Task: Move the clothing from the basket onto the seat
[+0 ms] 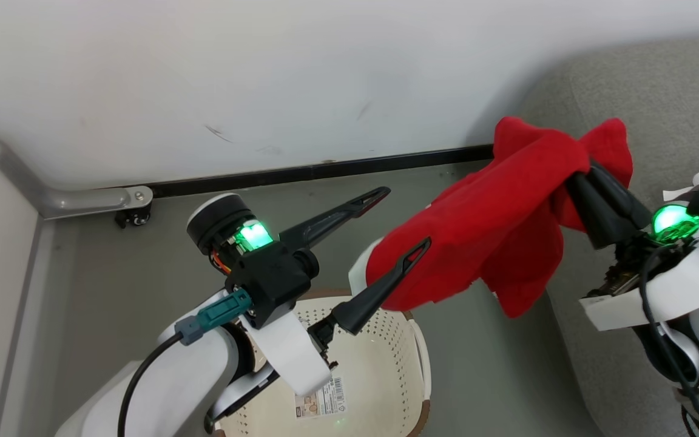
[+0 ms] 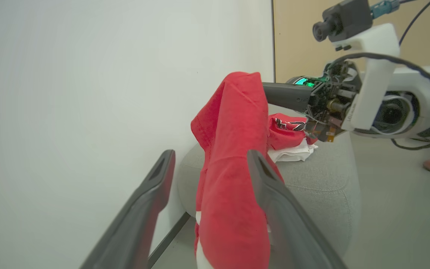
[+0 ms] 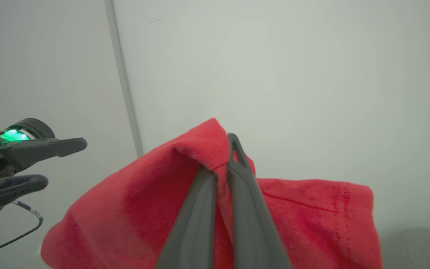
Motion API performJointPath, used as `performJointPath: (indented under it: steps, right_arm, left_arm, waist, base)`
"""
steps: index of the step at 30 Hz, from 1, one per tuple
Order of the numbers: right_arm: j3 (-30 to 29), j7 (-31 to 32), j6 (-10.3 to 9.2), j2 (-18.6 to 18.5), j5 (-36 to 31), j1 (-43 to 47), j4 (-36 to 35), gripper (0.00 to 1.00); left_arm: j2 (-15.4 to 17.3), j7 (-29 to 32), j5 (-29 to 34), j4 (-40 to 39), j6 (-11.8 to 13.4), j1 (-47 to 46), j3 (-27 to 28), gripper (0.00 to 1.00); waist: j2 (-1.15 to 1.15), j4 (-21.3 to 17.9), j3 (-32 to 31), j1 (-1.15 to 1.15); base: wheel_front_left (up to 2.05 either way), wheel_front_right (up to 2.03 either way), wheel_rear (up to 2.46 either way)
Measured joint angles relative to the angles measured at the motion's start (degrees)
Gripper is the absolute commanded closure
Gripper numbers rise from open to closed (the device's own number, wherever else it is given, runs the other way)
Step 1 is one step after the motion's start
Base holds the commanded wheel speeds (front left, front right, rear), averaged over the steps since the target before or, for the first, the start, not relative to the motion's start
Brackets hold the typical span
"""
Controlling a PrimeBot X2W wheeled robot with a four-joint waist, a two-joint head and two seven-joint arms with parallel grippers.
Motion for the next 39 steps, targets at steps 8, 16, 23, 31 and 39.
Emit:
performJointPath:
  steps: [8, 16, 23, 31, 39]
  right_arm:
    - [-5.2, 0.0, 0.00, 0.1, -1.0, 2.5, -1.6, 1.00]
    - [-10.4, 0.0, 0.00, 0.6, -2.6, 5.4, -3.7, 1.00]
    - [-14.4, 0.0, 0.00, 1.7, -3.7, 8.1, -5.6, 1.00]
    - [-17.7, 0.0, 0.00, 3.0, -4.5, 10.7, -7.8, 1.00]
    - [-19.8, 0.0, 0.00, 4.2, -5.1, 12.9, -9.4, 1.00]
  left_arm:
    - [0.1, -0.5, -0.8, 0.4, 0.0, 0.6, -1.4, 0.00]
    - [0.1, -0.5, -1.4, 1.2, 0.0, 0.6, -3.6, 0.00]
    - [0.1, -0.4, -1.7, 1.7, 0.0, 0.4, -5.3, 0.00]
    - [0.3, 0.0, -2.3, 2.3, 0.0, -0.9, -7.0, 0.00]
    - [0.9, 0.3, -2.4, 2.9, 0.0, -2.1, -8.1, 0.00]
  waist:
    - [0.00, -2.3, 0.6, 0.00]
    - [0.00, -5.4, 1.3, 0.00]
    - [0.00, -8.7, 2.2, 0.00]
    - [0.00, -12.8, 3.5, 0.00]
    - [0.00, -17.0, 5.1, 0.00]
  base:
    - [0.00, 0.00, 0.00]
    - [0.00, 0.00, 0.00]
    - [0.00, 0.00, 0.00]
    - [0.00, 0.00, 0.00]
    - [0.00, 0.00, 0.00]
